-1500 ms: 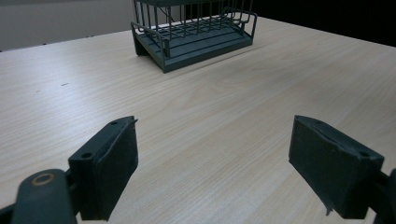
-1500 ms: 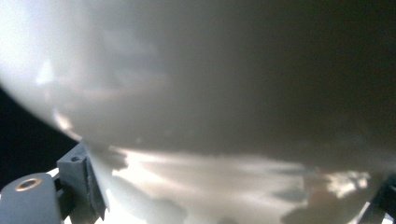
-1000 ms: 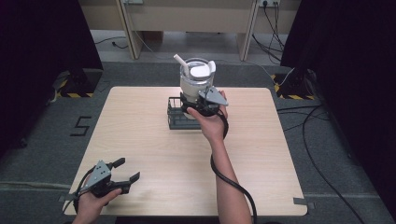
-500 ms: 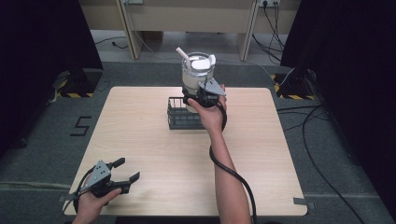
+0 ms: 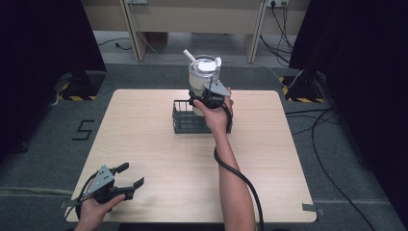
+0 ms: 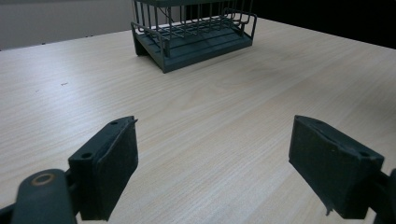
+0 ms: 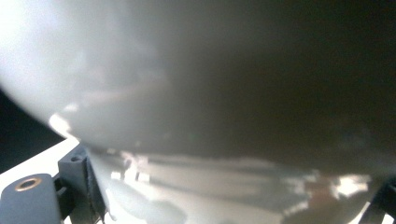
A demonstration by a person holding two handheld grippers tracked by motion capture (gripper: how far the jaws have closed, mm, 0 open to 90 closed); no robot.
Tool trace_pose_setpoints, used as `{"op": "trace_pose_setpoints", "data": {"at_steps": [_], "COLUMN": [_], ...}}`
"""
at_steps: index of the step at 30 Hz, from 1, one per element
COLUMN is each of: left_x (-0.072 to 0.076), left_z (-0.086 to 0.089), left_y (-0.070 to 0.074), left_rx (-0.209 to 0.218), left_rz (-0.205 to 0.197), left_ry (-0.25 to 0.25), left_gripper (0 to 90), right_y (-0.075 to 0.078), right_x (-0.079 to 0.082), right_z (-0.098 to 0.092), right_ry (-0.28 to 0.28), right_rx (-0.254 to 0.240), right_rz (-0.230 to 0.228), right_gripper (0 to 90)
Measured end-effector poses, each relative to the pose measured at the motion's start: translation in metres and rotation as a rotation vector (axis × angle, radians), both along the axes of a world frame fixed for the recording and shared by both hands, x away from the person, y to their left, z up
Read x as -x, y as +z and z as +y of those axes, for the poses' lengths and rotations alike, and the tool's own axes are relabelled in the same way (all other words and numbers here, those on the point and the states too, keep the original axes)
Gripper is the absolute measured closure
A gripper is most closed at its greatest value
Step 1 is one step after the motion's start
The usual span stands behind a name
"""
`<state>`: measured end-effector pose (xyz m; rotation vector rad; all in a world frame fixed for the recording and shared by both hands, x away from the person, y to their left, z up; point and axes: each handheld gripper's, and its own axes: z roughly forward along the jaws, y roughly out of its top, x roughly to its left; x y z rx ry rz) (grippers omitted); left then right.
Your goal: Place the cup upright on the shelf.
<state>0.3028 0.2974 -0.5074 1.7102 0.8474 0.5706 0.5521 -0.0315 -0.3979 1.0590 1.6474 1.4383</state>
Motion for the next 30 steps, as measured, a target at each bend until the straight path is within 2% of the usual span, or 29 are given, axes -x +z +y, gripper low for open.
{"op": "trace_pose_setpoints", "data": {"at_steps": [13,17,30], "left_x": [0.0,0.0,0.0], "left_z": [0.0,0.0,-0.001], "left_y": [0.0,0.0,0.0], "left_rx": [-0.002,-0.003,-0.003], "left_rz": [-0.001,-0.001,-0.002], "left_ry": [0.0,-0.001,-0.001], "left_gripper": [15.0,15.0,15.0], "right_y": [-0.014,-0.02,-0.038], "right_x": [-0.006,-0.007,-0.009], "right_z": [0.005,0.006,0.004], "right_ry": [-0.009,-0.011,-0.023], "right_rx": [0.023,0.012,0.028], "right_rz": [0.02,0.036,0.061], "right_gripper": [10.9,10.9,10.9]}}
